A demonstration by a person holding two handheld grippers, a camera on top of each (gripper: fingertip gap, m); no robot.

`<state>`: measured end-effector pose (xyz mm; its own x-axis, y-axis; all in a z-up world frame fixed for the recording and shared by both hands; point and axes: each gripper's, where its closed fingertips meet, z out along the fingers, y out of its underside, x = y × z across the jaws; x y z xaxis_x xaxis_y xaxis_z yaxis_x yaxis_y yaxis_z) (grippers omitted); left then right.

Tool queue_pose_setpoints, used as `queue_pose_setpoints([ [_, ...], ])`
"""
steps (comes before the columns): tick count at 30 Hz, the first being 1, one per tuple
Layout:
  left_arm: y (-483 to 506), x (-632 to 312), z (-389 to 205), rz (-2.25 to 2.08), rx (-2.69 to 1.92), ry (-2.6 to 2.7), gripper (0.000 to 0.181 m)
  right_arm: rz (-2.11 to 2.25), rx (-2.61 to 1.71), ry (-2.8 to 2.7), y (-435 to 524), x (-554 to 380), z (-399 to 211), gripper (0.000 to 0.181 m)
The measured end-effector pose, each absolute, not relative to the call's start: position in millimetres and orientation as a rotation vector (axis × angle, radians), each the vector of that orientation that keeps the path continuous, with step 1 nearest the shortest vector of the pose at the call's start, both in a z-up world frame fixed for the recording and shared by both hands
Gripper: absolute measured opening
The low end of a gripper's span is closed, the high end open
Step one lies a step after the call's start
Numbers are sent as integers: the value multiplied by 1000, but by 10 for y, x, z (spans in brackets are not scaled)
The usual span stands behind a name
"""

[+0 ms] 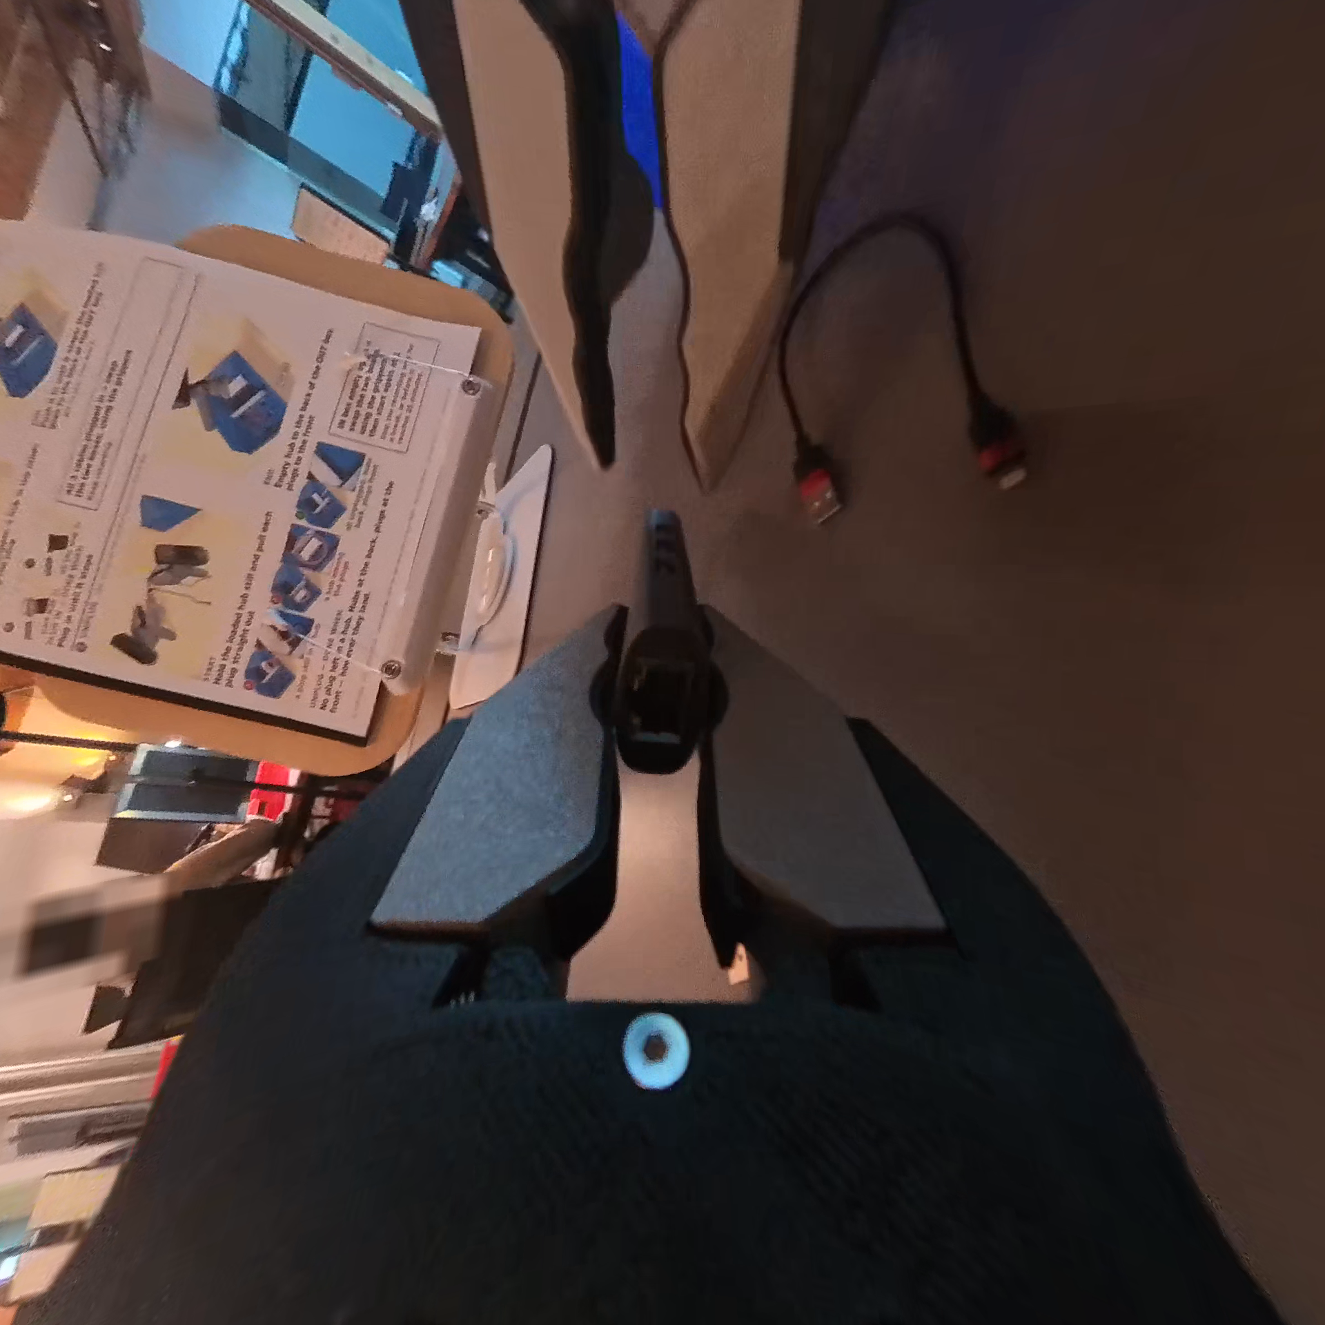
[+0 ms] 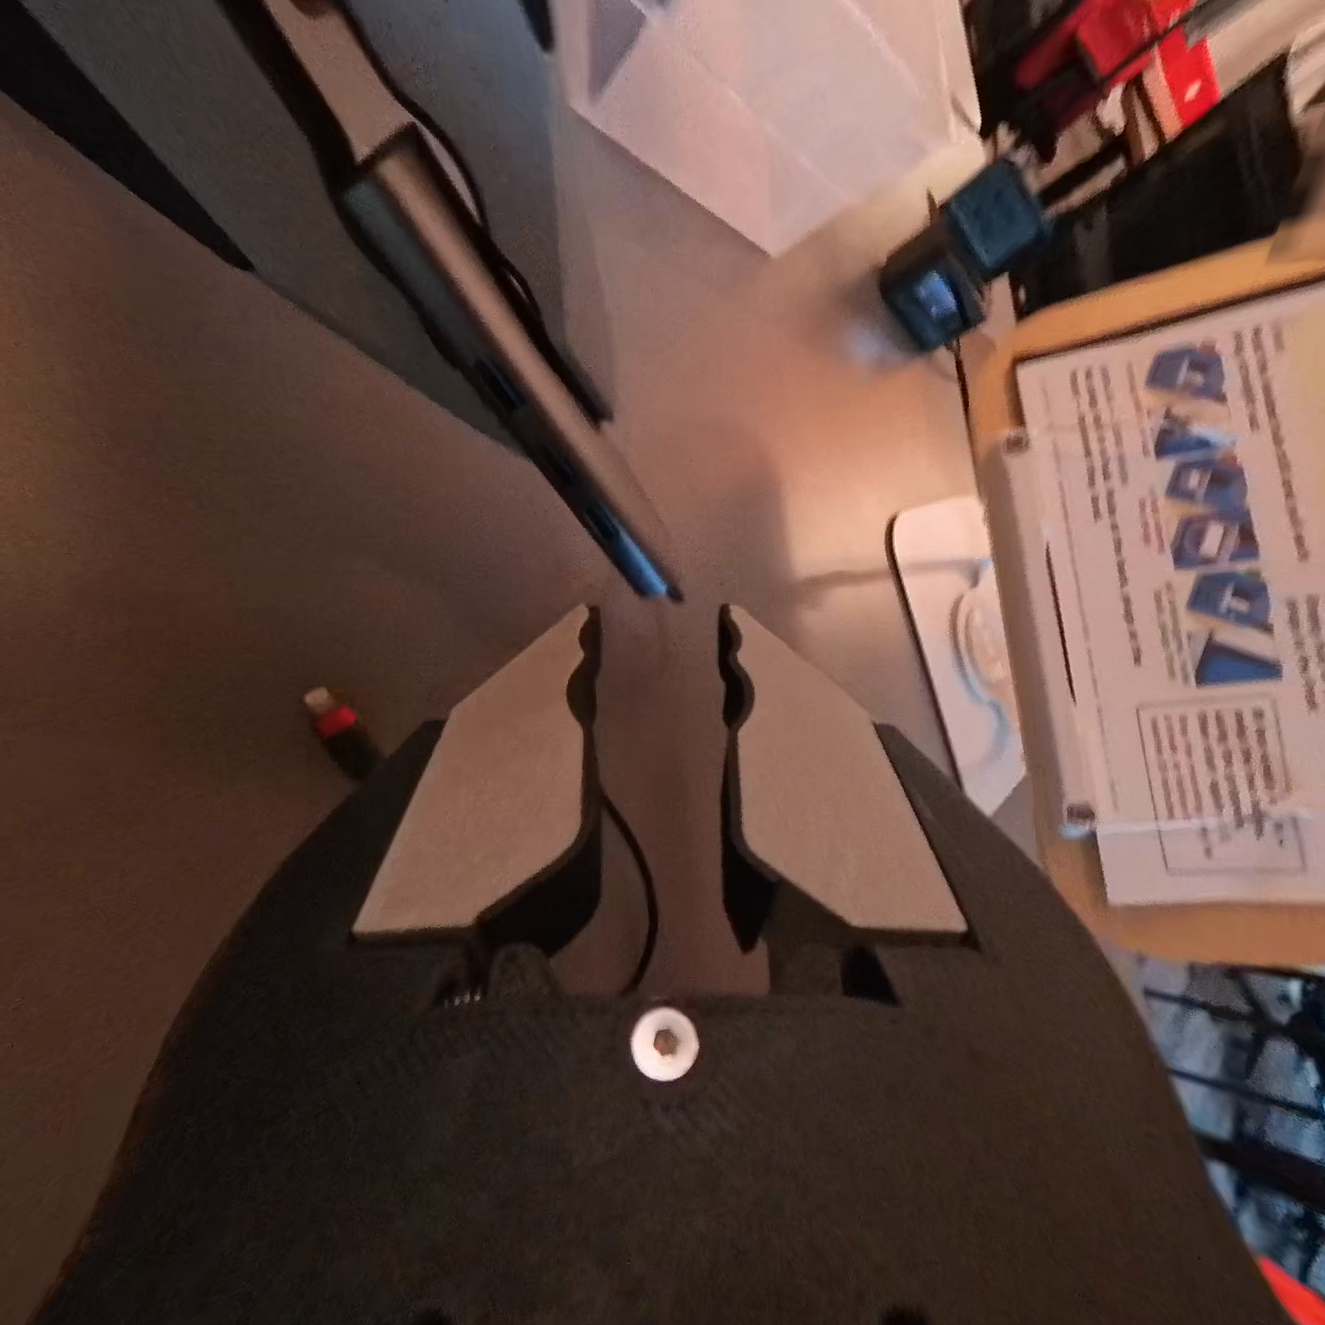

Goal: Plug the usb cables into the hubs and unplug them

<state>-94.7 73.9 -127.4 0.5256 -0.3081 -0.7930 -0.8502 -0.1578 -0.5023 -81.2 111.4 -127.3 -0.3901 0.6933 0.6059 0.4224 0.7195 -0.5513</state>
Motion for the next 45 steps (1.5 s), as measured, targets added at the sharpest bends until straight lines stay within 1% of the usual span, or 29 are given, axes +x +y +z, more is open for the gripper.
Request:
queue_pose_setpoints([
  [3, 797, -1052, -1353, 752, -1649, 978, 15, 404, -973, -2089, 1213, -636, -1283, 40],
  [4, 816, -1108, -1403, 823, -1635, 993, 15, 390, -1003, -2118, 1232, -579, -1322, 39],
  [6, 841, -1180, -1480, 969, -1622, 1050, 15, 294, -1052, -2140, 1350, -510, -1417, 26],
  [9, 868, -1174, -1536, 1027, -1623, 1078, 15, 186, -1133, -2167, 1493, -487, -1601, 30],
  [17, 850, -1182, -1491, 1039, -1604, 1040, 15, 298, -1182, -2250, 1457, -545, -1878, 33],
  [19, 856, -1197, -1499, 1075, -1597, 1050, 15, 329, -1189, -2267, 1452, -539, -1928, 29],
  [22, 870, -1185, -1518, 1089, -1600, 1057, 15, 401, -1182, -2283, 1398, -551, -1958, 13],
  [27, 880, -1182, -1530, 1117, -1594, 1066, 14, 579, -1202, -2287, 1301, -572, -1935, 10],
  [31, 870, -1196, -1451, 1111, -1579, 1023, 14, 876, -1228, -2218, 1212, -579, -1710, 9],
  [34, 872, -1202, -1444, 1107, -1583, 1012, 14, 1003, -1248, -2173, 1212, -561, -1600, 9],
  [45, 884, -1196, -1449, 1098, -1587, 1011, 15, 1043, -1266, -2125, 1225, -601, -1535, 9],
])
